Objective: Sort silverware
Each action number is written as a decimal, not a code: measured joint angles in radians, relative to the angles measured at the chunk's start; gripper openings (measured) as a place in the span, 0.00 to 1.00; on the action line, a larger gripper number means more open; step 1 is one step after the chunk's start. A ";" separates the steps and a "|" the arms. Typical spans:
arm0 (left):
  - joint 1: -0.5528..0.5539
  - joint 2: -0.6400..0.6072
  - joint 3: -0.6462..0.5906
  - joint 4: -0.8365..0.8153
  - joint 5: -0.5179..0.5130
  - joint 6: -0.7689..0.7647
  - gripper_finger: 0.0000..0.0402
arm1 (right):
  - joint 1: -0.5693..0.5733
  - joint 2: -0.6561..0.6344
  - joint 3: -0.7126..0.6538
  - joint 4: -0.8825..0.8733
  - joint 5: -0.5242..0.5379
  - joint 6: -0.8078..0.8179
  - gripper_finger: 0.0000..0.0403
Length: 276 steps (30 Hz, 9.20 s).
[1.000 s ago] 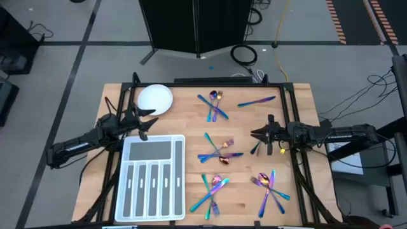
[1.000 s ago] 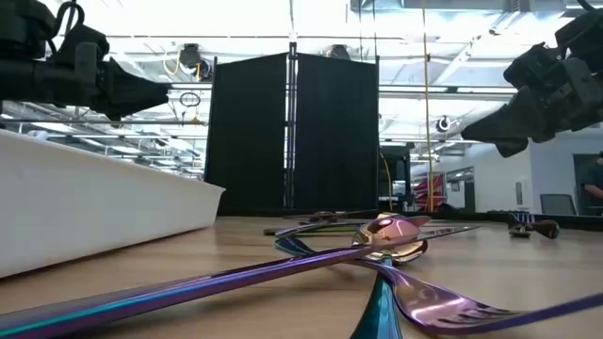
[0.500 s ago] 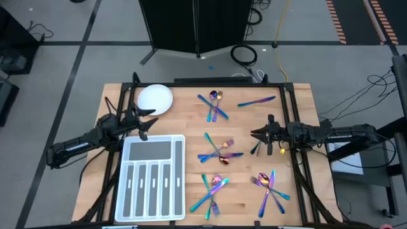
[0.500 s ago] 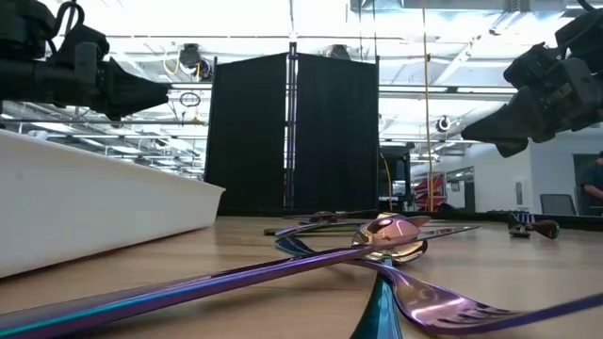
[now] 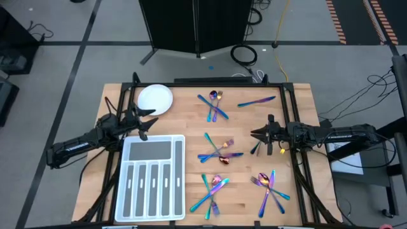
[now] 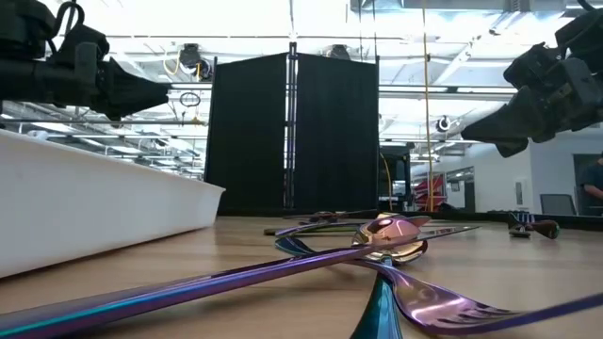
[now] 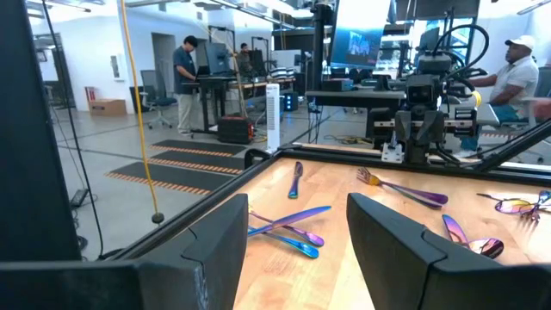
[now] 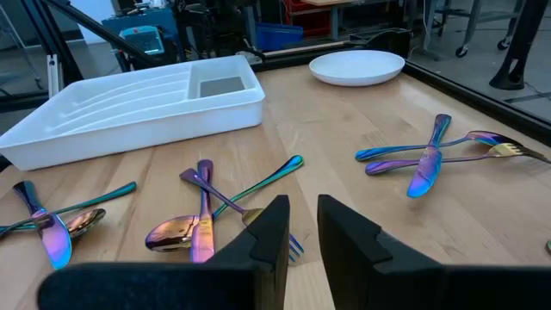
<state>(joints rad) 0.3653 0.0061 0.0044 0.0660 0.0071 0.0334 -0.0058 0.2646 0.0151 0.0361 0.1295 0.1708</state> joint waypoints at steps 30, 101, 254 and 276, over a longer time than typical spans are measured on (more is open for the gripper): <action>0.000 0.000 0.000 0.000 0.000 0.000 0.50 | 0.000 0.000 0.000 0.000 0.000 0.000 0.13; -0.080 0.667 0.480 -0.110 0.126 -0.168 0.50 | -0.002 0.185 0.000 0.529 0.073 -0.056 0.13; -0.160 1.599 1.772 -1.489 -0.099 -0.550 0.07 | -0.078 0.608 0.529 0.112 -0.106 -0.246 0.32; -0.848 1.296 1.248 -1.471 -0.327 -1.742 0.07 | -0.044 0.608 0.529 0.108 -0.162 -0.136 0.32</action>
<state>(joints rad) -0.4823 1.3022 1.2528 -1.4047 -0.3197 -1.7084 -0.0502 0.8730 0.5446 0.1441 -0.0326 0.0343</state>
